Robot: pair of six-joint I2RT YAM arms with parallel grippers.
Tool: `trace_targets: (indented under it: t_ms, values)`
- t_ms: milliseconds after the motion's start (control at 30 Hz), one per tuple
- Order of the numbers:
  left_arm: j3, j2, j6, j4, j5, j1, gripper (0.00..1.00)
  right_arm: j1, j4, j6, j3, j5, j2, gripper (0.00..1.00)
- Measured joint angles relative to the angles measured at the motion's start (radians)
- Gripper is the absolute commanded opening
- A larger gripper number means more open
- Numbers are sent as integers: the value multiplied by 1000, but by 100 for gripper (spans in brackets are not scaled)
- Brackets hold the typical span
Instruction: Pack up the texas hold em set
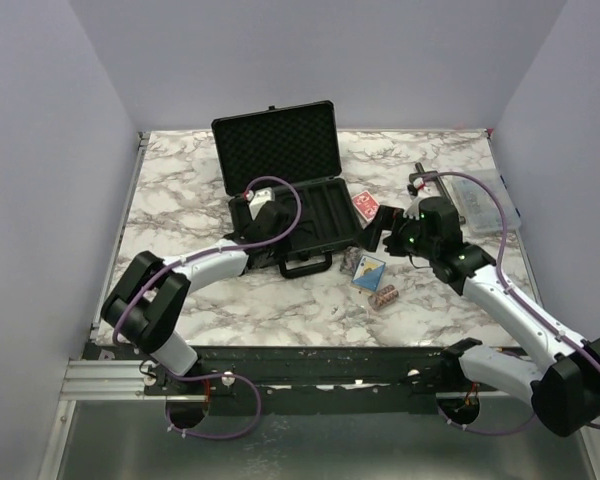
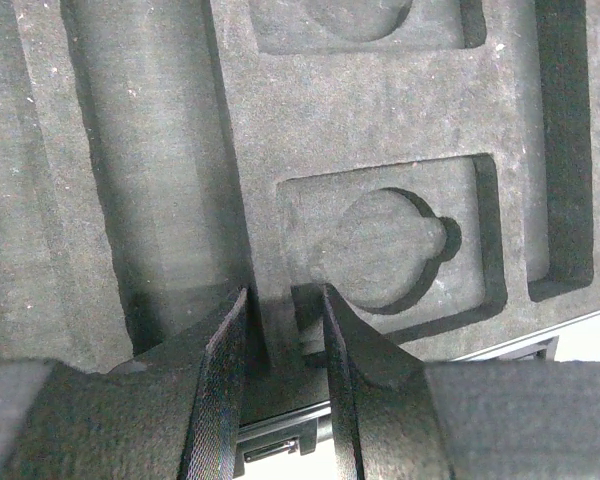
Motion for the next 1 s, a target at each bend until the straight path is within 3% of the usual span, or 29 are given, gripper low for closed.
trace_targets:
  t_ms: [167,367,667,833,1000]
  values:
    - [-56,-38,-48,32,-38,-66,34,0,-8,0,-3,14,-12,100]
    - [-117,-98,-97,36,-61,-141,43,0,-29,13,-3,64,-12,100]
    - [-160,-245,-74,-104,-60,-163,74,0,-94,81,-3,318,21,100]
    - [-165,-417,-21,-230,-58,-163,85,0,-113,101,27,404,102,100]
    - [-148,-637,59,-351,-54,-163,86,0,-117,112,78,437,211,100]
